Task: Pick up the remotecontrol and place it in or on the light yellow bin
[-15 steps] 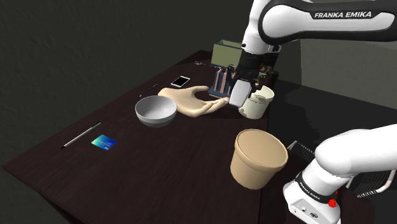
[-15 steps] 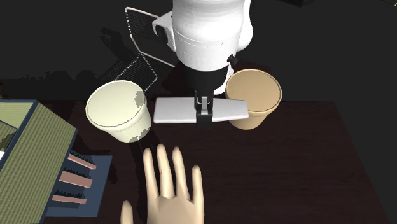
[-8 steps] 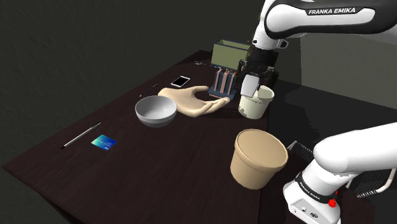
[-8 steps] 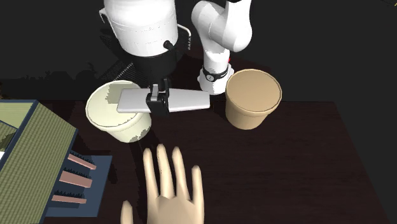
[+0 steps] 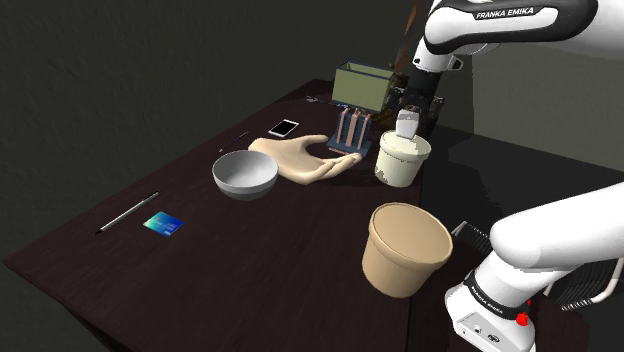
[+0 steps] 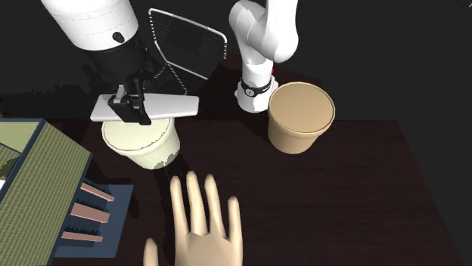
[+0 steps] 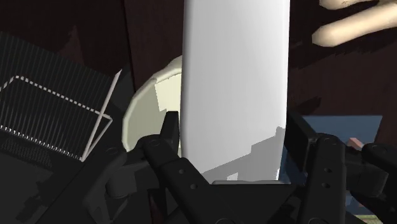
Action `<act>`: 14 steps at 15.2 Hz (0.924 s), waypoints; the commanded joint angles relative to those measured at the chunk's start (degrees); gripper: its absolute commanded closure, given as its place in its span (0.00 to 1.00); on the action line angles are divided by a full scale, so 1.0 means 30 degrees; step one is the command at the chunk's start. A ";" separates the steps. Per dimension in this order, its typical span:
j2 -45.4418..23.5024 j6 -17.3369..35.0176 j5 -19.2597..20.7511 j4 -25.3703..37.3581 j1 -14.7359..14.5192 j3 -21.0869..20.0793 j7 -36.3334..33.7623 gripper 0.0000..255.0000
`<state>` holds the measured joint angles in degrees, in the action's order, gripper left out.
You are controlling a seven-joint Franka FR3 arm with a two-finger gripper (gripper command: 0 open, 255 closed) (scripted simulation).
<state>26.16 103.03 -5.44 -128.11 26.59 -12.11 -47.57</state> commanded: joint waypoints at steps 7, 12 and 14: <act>-0.1653 0.0951 0.0774 0.0613 0.0875 0.1291 0.1845 1.00; -0.1795 0.2253 0.0753 -0.0547 0.0858 0.1238 0.1846 1.00; -0.1883 0.2779 0.0746 -0.0985 0.0852 0.1215 0.1844 1.00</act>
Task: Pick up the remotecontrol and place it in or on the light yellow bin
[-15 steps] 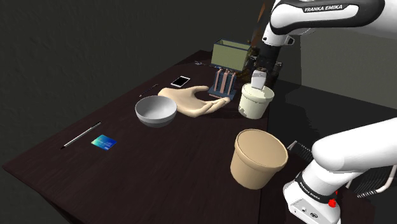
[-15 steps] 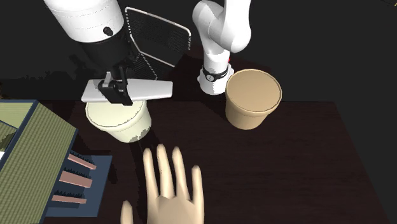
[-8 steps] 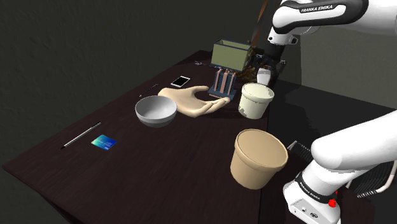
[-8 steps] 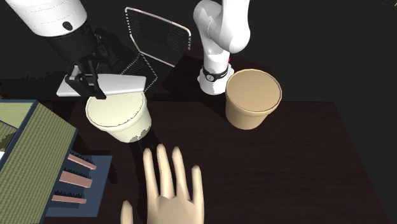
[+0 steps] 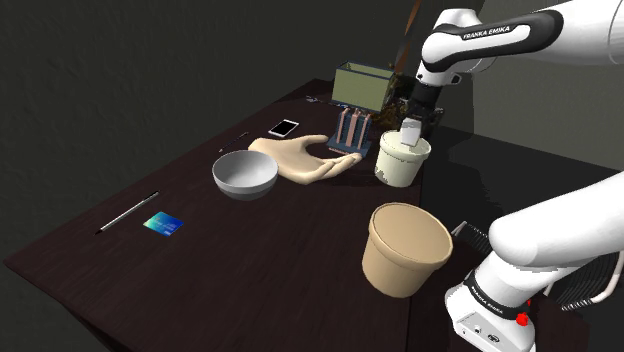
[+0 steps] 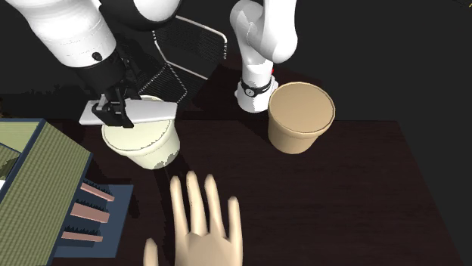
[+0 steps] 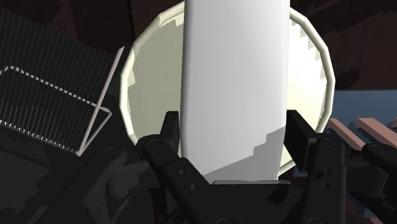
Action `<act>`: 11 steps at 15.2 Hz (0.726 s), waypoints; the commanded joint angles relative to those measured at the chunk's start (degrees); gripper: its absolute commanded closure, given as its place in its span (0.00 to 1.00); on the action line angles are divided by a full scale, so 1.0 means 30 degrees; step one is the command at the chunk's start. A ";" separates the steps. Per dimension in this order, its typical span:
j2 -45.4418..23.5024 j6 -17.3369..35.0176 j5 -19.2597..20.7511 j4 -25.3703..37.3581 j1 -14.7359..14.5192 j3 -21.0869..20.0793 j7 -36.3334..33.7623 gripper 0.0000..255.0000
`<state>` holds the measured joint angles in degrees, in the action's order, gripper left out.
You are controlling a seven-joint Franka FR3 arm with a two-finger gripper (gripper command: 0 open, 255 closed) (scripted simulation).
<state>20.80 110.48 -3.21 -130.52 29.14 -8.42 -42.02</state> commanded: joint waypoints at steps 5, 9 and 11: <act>-0.0306 0.1281 -0.0004 -0.0959 -0.0009 -0.0062 -0.0014 1.00; -0.0308 0.1281 -0.0004 -0.0958 -0.0009 -0.0062 -0.0014 1.00; -0.0308 0.1281 -0.0004 -0.0958 -0.0009 -0.0062 -0.0014 1.00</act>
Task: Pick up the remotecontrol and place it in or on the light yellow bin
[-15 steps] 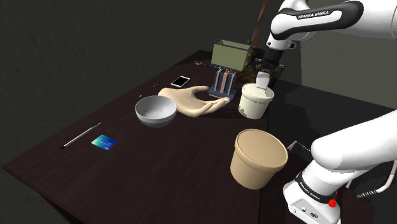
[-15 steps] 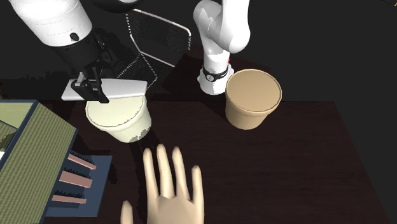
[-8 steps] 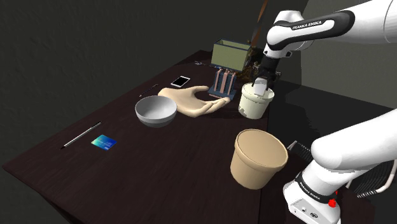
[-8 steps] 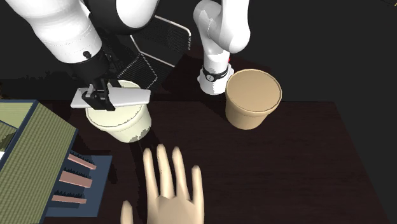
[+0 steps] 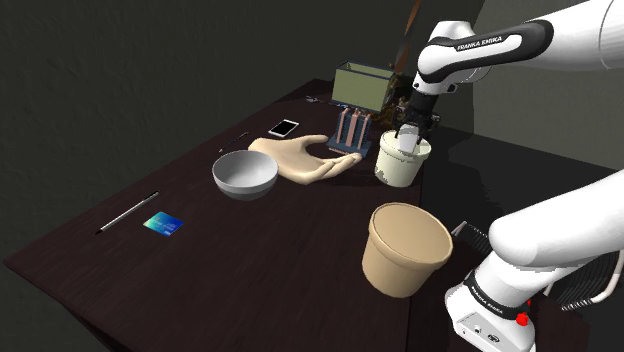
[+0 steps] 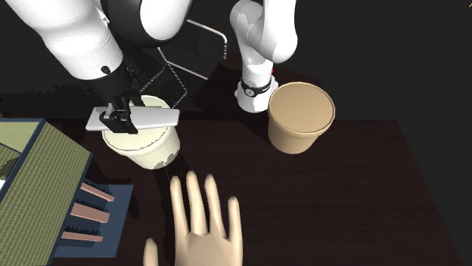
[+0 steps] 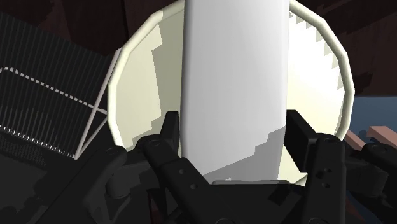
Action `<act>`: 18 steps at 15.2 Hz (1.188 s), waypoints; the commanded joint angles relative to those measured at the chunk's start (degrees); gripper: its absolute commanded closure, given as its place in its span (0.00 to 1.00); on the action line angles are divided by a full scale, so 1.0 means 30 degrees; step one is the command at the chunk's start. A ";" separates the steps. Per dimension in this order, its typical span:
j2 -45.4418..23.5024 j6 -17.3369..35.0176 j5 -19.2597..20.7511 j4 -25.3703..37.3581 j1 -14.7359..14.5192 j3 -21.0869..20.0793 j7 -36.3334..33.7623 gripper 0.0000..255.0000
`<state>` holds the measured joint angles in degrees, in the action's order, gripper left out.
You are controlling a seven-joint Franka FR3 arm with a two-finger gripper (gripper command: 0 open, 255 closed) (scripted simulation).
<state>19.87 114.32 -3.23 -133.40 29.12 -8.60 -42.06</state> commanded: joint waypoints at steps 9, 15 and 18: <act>0.0290 -0.1323 0.0009 0.1041 0.0012 0.0061 0.0012 0.00; 0.0452 -0.2491 0.0026 0.2048 0.0026 0.0111 0.0014 0.00; 0.0452 -0.2491 0.0026 0.2048 0.0026 0.0111 0.0014 0.00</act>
<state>21.22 106.85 -3.15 -127.26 29.19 -8.27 -42.02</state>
